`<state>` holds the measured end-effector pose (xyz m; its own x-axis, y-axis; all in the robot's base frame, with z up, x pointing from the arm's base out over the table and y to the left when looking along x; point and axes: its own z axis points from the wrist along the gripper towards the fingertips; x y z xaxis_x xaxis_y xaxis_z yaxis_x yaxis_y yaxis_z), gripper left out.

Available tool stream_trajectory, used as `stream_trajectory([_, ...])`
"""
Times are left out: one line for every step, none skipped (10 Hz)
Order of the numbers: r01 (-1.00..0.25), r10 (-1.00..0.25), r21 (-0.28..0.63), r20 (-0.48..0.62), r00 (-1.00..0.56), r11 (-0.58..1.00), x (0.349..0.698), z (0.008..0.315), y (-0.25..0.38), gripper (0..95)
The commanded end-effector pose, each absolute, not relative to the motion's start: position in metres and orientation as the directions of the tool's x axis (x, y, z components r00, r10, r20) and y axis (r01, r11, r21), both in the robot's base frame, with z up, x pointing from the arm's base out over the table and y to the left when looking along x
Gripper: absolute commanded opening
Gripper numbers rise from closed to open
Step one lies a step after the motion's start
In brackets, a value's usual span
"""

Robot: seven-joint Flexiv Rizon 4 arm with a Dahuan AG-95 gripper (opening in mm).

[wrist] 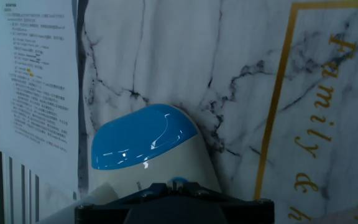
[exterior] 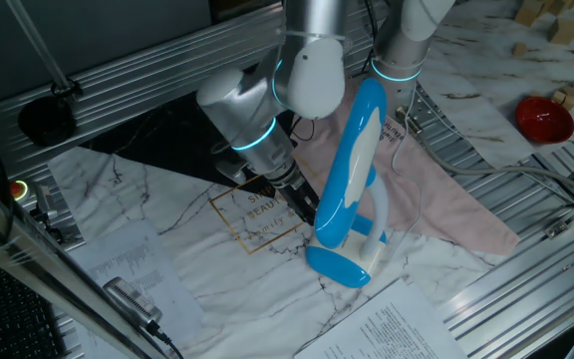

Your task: Turn off the desk lamp by pressing the button

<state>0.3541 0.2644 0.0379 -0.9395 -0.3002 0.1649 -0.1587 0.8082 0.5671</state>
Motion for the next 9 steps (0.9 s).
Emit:
stream_trajectory([-0.138, -0.297, 0.572, 0.194, -0.935, 0.809, 0.355, 0.064, 0.264, 0.0])
stream_trajectory([-0.139, -0.296, 0.560, 0.200, -0.934, 0.816, 0.355, 0.070, 0.263, 0.0])
stream_trajectory([-0.167, -0.315, 0.560, 0.178, -0.932, 0.812, 0.357, 0.072, 0.260, 0.0])
stream_trajectory([-0.236, -0.366, 0.525, 0.158, -0.917, 0.818, 0.366, 0.078, 0.249, 0.0])
stream_trajectory([-0.282, -0.397, 0.478, 0.157, -0.904, 0.832, 0.372, 0.086, 0.239, 0.0])
stream_trajectory([-0.326, -0.425, 0.420, 0.165, -0.890, 0.847, 0.378, 0.098, 0.228, 0.0])
stream_trajectory([-0.364, -0.447, 0.375, 0.163, -0.880, 0.853, 0.383, 0.105, 0.222, 0.0])
stream_trajectory([-0.408, -0.469, 0.312, 0.156, -0.869, 0.858, 0.387, 0.112, 0.217, 0.0])
stream_trajectory([-0.428, -0.480, 0.284, 0.151, -0.864, 0.858, 0.389, 0.117, 0.214, 0.0])
